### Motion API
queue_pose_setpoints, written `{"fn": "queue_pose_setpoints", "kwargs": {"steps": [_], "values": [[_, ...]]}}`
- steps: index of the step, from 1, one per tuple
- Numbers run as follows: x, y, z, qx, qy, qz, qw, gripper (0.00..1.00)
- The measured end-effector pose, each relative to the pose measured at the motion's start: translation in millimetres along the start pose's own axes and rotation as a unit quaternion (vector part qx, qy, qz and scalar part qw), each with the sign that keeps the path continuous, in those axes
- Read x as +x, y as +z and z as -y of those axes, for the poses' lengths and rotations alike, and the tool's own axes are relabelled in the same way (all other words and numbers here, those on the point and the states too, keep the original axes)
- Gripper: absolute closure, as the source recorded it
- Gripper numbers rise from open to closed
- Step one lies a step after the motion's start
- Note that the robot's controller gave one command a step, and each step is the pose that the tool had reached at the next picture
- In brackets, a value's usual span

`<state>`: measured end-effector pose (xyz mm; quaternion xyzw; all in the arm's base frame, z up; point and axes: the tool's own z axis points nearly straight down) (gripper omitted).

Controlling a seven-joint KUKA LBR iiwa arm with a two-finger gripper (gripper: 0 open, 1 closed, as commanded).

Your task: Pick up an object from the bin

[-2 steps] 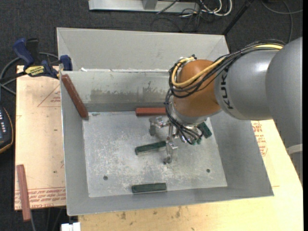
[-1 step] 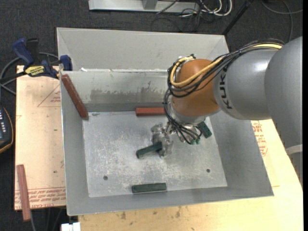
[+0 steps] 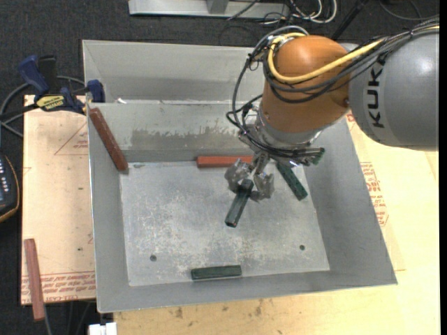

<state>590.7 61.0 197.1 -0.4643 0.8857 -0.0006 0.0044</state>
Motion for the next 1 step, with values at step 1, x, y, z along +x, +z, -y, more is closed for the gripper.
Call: {"fn": "queue_pose_setpoints", "kwargs": {"steps": [1], "values": [[5.8, -54.4, -2.3, 0.0, -0.162, -0.0003, 0.9868, 1.0]]}}
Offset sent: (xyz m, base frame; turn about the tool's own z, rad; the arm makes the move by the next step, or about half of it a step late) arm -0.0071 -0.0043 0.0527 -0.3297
